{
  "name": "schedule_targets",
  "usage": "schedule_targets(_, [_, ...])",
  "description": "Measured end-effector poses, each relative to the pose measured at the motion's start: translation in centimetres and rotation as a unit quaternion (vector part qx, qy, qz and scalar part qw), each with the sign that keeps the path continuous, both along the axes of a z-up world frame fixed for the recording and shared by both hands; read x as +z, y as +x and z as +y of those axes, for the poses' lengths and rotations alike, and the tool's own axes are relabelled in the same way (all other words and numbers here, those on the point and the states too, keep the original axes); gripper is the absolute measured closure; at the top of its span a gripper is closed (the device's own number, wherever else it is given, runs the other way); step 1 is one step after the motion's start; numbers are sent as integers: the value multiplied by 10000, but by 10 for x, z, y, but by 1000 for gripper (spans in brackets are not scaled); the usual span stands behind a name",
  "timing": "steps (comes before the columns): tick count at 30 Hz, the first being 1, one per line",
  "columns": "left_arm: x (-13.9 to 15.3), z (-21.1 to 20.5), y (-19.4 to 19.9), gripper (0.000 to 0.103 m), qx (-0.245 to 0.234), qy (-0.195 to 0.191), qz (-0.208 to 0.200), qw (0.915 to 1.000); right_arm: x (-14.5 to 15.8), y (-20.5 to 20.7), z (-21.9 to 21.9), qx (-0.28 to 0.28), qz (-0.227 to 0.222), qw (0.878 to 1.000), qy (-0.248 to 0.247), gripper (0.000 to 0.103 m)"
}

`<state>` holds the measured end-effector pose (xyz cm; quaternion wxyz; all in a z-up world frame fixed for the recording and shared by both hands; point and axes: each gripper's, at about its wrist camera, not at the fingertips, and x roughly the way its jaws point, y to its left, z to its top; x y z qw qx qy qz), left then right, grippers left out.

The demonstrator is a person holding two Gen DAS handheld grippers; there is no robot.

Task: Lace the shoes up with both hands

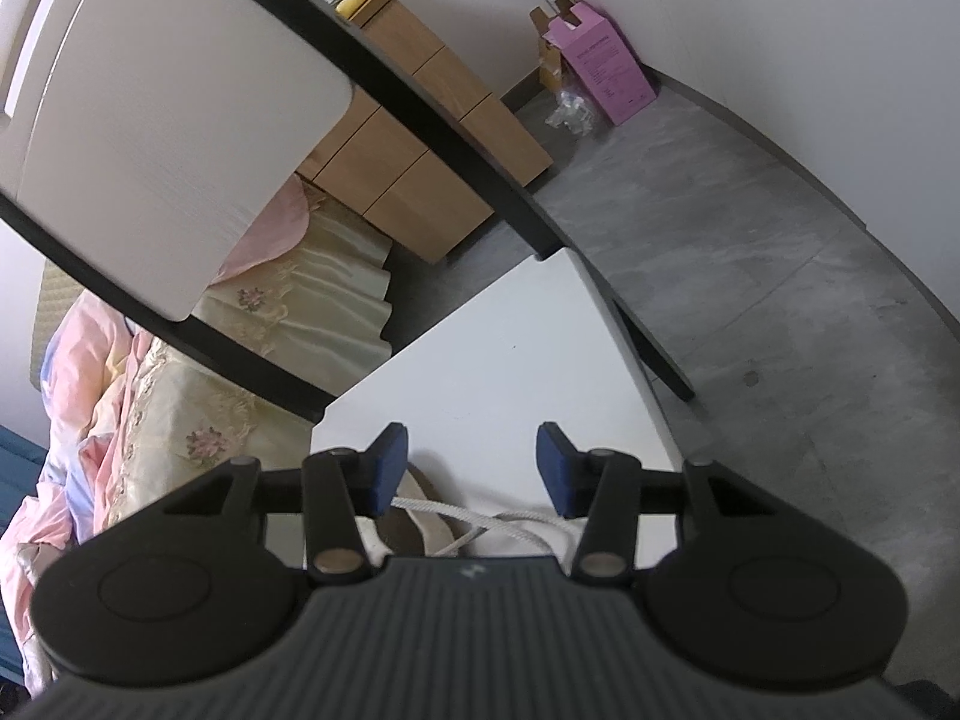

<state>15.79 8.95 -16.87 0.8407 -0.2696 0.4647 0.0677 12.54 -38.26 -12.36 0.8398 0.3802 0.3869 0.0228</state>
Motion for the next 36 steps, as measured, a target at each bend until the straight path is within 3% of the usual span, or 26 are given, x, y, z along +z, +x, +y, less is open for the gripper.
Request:
schedule_targets(4, [-2,-1,1,88,36,-70,8,10000,-1,1,2,55,30,10000,72,54])
schedule_targets(5, [-2,-1,2,99,36,-27,19,10000,-2,1,3,63,36,9999,84,54])
schedule_targets(13, [7,-4,1,100,-6,-171,-210,9996,-4,-1,14,150,65,9998,100,53])
schedule_targets(17, [19,-4,-11,100,-44,-611,-442,9971,-1,-5,28,374,-64,9993,23,53])
schedule_targets(19, [27,-7,-20,100,-148,-872,-626,9941,11,-10,44,571,-298,9968,-476,53])
schedule_targets(22, [39,-14,-34,100,-390,-1224,-888,9877,30,-21,79,1115,-831,9804,-1399,53])
schedule_targets(29, [53,-22,-66,100,-609,-2087,-1402,9660,40,-51,142,2408,-1485,9508,-1263,54])
schedule_targets(33, [56,-20,-74,100,-640,-2445,-1609,9541,36,-63,177,2901,-1466,9334,-1518,55])
schedule_targets(36, [54,-17,-75,100,-684,-2737,-1602,9459,30,-63,191,3006,-1441,9287,-1625,60])
